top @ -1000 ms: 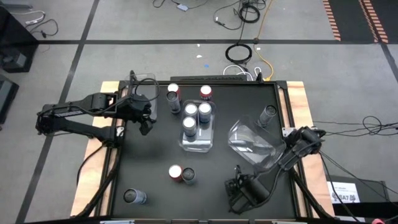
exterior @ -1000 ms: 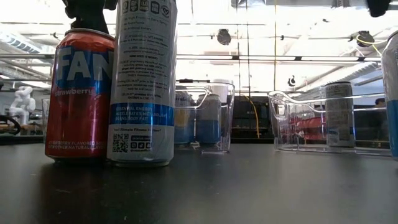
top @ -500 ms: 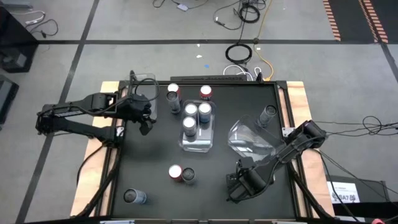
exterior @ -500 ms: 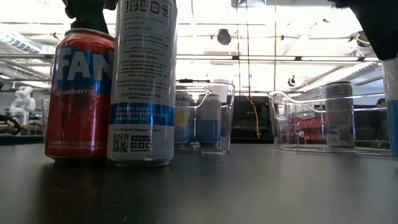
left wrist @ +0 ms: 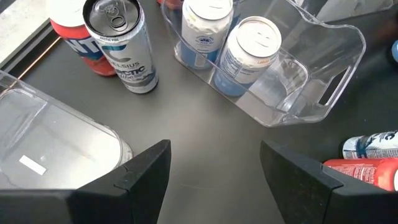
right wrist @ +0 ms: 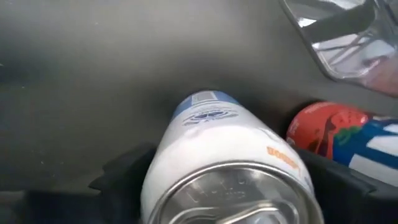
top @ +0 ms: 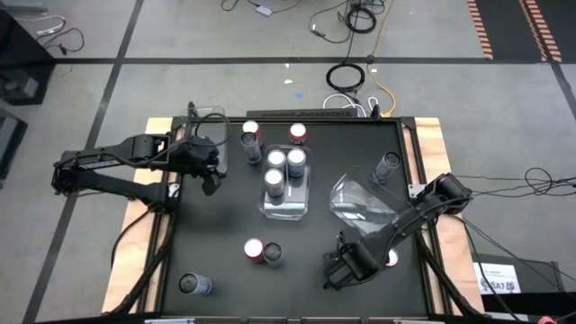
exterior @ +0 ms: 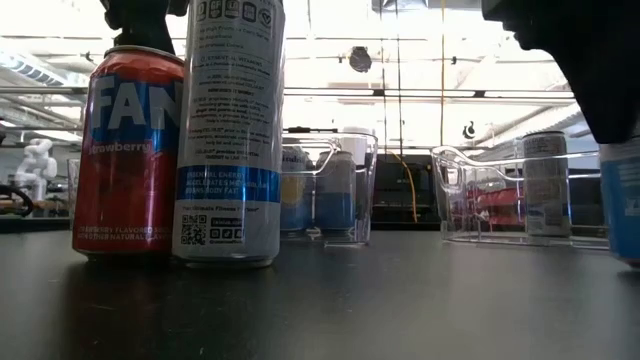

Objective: Sort soda cans
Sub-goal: Put the blue-white soda can into the center transparent bin

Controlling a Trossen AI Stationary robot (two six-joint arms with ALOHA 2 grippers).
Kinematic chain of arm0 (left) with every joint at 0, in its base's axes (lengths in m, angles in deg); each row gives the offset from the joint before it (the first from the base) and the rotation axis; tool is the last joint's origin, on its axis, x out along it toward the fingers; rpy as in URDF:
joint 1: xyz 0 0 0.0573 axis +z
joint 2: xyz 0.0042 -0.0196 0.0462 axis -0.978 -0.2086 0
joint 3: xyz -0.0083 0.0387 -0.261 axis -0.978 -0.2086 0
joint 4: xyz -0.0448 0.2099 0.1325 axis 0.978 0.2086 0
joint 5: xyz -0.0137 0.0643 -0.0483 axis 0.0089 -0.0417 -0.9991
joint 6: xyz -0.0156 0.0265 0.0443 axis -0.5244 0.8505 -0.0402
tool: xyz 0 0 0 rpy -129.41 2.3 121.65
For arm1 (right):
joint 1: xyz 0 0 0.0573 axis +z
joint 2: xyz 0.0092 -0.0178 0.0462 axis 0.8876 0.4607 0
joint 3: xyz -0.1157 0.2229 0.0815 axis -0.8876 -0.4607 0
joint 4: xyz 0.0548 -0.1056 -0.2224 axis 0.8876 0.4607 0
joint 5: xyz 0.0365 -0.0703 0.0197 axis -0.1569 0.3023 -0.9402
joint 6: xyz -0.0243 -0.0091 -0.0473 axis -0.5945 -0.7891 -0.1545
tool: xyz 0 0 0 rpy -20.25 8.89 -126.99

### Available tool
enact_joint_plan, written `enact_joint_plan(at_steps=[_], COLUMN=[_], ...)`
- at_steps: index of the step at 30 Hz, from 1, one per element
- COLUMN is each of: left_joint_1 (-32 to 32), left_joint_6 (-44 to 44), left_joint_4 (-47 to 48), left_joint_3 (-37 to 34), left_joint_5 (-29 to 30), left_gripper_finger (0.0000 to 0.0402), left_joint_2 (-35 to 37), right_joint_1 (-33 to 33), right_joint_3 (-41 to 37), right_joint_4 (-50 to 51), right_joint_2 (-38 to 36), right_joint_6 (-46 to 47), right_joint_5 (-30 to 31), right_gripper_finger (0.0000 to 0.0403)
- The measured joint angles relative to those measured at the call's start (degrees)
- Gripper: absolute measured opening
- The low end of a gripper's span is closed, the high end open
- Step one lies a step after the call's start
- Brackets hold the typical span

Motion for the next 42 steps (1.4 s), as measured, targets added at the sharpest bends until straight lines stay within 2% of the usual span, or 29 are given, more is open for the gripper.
enact_joint_plan(at_steps=[4,10,14,21,24,29,34,42], left_joint_1=[0.0,0.0,0.0,0.0,0.0,0.0,0.0,0.0], left_joint_6=[0.0,0.0,0.0,0.0,0.0,0.0,0.0,0.1], left_joint_4=[0.0,0.0,0.0,0.0,0.0,0.0,0.0,-0.1], left_joint_3=[0.0,0.0,0.0,0.0,0.0,0.0,0.0,0.0], left_joint_5=[0.0,0.0,0.0,0.0,0.0,0.0,0.0,0.1], left_gripper_finger=[0.0258,0.0258,0.0258,0.0258,0.0258,0.0258,0.0258,0.0258], left_joint_2=[0.0,0.0,0.0,0.0,0.0,0.0,0.0,0.0], right_joint_1=[-0.6,-0.6,-1.3,-4.5,-7.3,-14.2,-23.3,-34.3], right_joint_3=[0.1,0.1,1.5,5.0,7.8,14.6,20.6,31.6], right_joint_4=[-0.4,-0.8,-0.3,0.1,0.8,2.0,2.2,3.7], right_joint_2=[0.0,-0.7,-4.5,-12.7,-15.2,-16.1,-13.2,-0.1], right_joint_6=[-2.9,-8.1,-10.9,-18.1,-22.2,-30.2,-36.8,-46.1], right_joint_5=[-0.3,1.3,7.0,20.9,25.8,29.9,28.6,14.4], right_gripper_finger=[0.0279,0.0279,0.0279,0.0279,0.0279,0.0279,0.0279,0.0279])
